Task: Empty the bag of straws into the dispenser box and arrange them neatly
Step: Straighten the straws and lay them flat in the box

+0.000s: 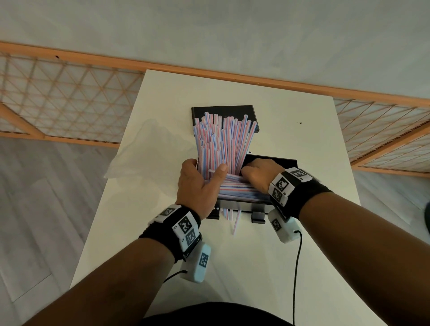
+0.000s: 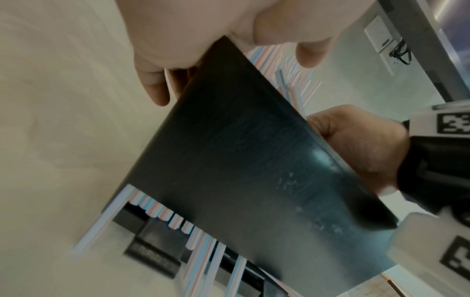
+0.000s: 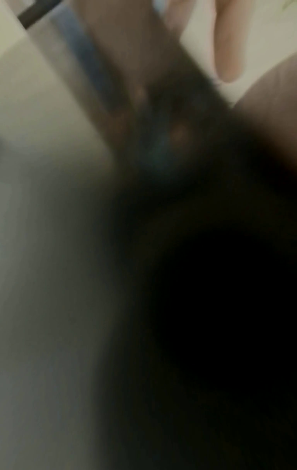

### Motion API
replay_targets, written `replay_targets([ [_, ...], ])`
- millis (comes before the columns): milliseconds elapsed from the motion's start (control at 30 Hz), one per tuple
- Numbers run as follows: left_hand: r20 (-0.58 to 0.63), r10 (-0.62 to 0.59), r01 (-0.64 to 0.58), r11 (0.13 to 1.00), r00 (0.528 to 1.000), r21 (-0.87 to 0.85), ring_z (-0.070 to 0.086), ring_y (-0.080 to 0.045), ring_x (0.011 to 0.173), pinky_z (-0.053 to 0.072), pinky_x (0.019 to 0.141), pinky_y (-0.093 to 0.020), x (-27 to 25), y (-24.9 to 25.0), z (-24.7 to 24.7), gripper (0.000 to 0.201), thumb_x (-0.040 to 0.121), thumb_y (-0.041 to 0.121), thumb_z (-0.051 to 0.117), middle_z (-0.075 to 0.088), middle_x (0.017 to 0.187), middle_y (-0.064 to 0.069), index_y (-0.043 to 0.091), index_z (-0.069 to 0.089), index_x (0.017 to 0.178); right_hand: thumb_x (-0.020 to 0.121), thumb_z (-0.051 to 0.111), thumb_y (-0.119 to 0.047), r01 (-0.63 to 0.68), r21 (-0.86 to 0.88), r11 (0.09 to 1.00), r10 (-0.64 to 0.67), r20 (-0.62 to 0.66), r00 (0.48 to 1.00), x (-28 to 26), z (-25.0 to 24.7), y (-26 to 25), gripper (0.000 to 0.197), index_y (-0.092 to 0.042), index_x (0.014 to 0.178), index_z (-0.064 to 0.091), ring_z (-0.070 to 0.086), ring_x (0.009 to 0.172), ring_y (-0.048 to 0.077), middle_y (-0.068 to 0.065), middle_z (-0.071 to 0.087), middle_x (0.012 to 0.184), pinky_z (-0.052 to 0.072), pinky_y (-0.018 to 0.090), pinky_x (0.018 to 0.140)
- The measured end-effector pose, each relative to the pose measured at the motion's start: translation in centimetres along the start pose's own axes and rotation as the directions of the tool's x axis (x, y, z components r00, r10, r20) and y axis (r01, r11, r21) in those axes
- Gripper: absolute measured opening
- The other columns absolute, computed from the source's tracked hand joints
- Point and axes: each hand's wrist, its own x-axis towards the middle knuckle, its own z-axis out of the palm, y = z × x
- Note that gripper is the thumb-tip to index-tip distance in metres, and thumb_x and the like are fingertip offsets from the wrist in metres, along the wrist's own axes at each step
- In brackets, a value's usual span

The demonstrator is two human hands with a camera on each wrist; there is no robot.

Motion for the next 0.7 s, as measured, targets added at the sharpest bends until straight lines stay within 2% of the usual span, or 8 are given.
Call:
replay_targets([
  [133,0.016,0.017,-0.017,1.0,1.0,-0.014,0.063,-0.024,0.108,0.056,0.092,-0.047,-0.1,0.2,-0.1,0.087,0.067,0.084,0.055,0.057,0.116,-0.005,0.014,0.043,0.116,0.076,0.027,-0.04,0.098,0.065,0.993,-0.087,-0.153,0.984,-1.4,-0.7,-0.4,0.036,-0.018,0.056,0.047,0.047,0.063,0.018,0.0,0.051,0.061,0.029,0.028,0.055],
  [200,0.017,0.021,-0.021,1.0,1.0,-0.019,0.063,-0.023,0.108,0.055,0.093,-0.046,0.0,0.3,0.0,0.085,0.066,0.084,0.054,0.058,0.116,-0.005,0.015,0.042,0.115,0.085,0.034,-0.038,0.176,0.021,0.984,-0.166,-0.247,0.955,-2.0,-0.9,-0.3,0.039,-0.021,0.068,0.064,0.054,0.07,0.02,-0.003,0.061,0.066,0.035,0.024,0.057],
  [233,0.015,0.021,-0.02,1.0,1.0,-0.021,0.063,-0.023,0.108,0.055,0.093,-0.046,0.0,0.4,0.0,0.085,0.066,0.084,0.054,0.058,0.116,-0.005,0.015,0.042,0.115,0.092,0.04,-0.034,0.209,-0.016,0.978,-0.204,-0.299,0.932,-2.2,-0.9,-0.2,0.036,-0.021,0.083,0.073,0.058,0.076,0.019,-0.003,0.067,0.075,0.039,0.024,0.061],
  [333,0.014,0.007,-0.006,1.0,1.0,-0.026,0.063,-0.024,0.106,0.055,0.091,-0.042,0.1,0.5,0.1,0.085,0.067,0.084,0.049,0.058,0.116,-0.007,0.015,0.041,0.116,0.093,0.062,-0.028,0.323,-0.085,0.942,-0.316,-0.543,0.778,-2.7,-1.4,0.1,0.023,-0.015,0.106,0.075,0.066,0.08,0.018,0.003,0.073,0.088,0.05,0.026,0.076],
  [433,0.033,-0.008,0.009,0.999,0.999,-0.036,0.063,-0.024,0.103,0.055,0.088,-0.039,0.0,0.4,-0.1,0.079,0.071,0.083,0.044,0.059,0.114,-0.008,0.016,0.041,0.114,0.087,0.072,-0.024,0.421,-0.066,0.905,-0.323,-0.751,0.577,-3.3,-2.9,0.4,0.018,-0.013,0.101,0.076,0.065,0.07,0.012,0.003,0.072,0.084,0.056,0.029,0.073],
  [533,0.034,-0.01,0.011,0.999,0.999,-0.031,0.063,-0.028,0.103,0.053,0.089,-0.041,0.0,0.2,-0.2,0.073,0.076,0.08,0.045,0.059,0.113,-0.01,0.016,0.041,0.11,0.086,0.07,-0.014,0.488,-0.076,0.87,-0.31,-0.853,0.42,-4.2,-5.1,0.7,0.009,-0.012,0.094,0.075,0.062,0.067,0.009,0.005,0.069,0.083,0.051,0.013,0.069],
  [600,0.037,-0.014,0.015,1.0,0.999,-0.02,0.062,-0.028,0.105,0.052,0.09,-0.04,0.0,0.2,-0.2,0.071,0.077,0.079,0.044,0.059,0.115,-0.012,0.016,0.041,0.11,0.087,0.067,-0.009,0.547,-0.04,0.836,-0.285,-0.883,0.372,-5.2,-6.5,0.5,0.01,-0.011,0.094,0.073,0.064,0.07,0.008,0.008,0.069,0.086,0.048,0.008,0.069],
  [700,0.046,-0.022,0.023,0.999,0.999,-0.025,0.062,-0.027,0.105,0.052,0.09,-0.04,-0.1,0.2,-0.2,0.076,0.072,0.083,0.041,0.059,0.116,-0.011,0.017,0.04,0.11,0.088,0.066,-0.007,0.619,-0.009,0.785,-0.306,-0.875,0.375,-7.3,-7.4,-0.7,0.021,-0.026,0.097,0.06,0.071,0.077,0.014,0.004,0.069,0.089,0.055,0.021,0.072],
])
